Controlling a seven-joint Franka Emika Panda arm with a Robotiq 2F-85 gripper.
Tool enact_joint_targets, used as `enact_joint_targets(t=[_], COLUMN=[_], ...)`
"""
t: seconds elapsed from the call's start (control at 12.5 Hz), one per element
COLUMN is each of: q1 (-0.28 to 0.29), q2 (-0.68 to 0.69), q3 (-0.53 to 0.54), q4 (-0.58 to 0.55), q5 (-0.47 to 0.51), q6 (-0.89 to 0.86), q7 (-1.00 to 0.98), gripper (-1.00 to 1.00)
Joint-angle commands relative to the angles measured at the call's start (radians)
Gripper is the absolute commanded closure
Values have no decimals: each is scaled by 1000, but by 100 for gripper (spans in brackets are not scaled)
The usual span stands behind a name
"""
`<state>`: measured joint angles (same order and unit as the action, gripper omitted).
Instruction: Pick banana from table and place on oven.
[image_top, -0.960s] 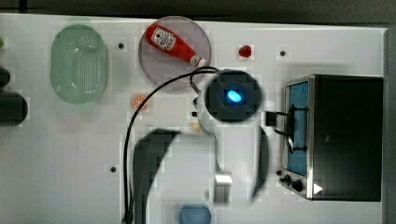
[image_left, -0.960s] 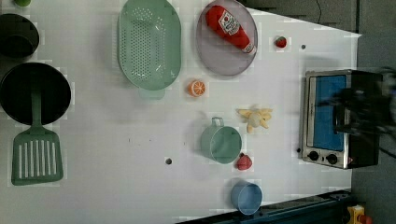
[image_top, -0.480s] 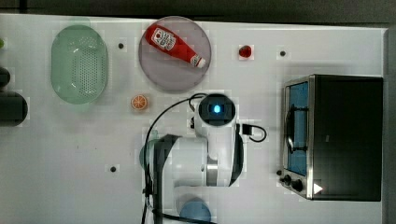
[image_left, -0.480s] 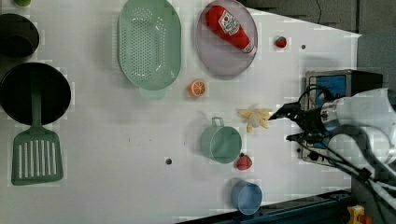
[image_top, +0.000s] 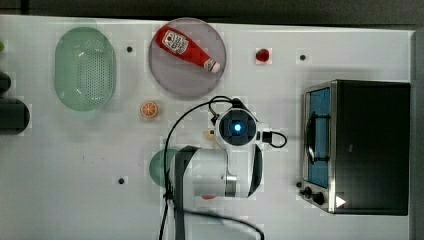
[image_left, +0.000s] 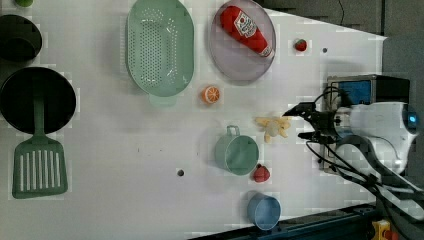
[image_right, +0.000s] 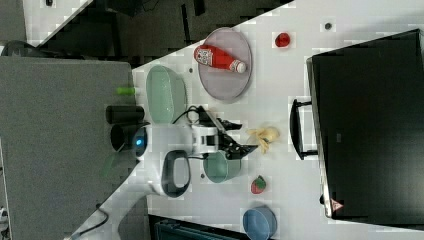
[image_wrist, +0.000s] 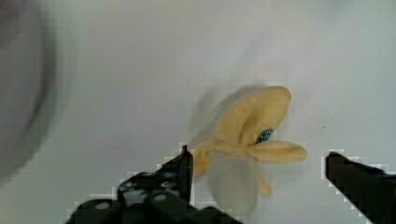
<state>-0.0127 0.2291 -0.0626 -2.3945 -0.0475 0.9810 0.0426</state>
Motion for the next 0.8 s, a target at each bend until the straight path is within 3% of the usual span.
enact_joint_targets(t=[0.08,0.24,0.72,0.8], q1=[-6,-5,-4,-5], q2=[75,115,120,115], q3=[32,33,44,44], q4=[-30,-31,-32,-32], q5=[19,19,19,19], q6=[78,120,138,139], q7=[28,28,28,28], gripper=[-100,-93,48,50])
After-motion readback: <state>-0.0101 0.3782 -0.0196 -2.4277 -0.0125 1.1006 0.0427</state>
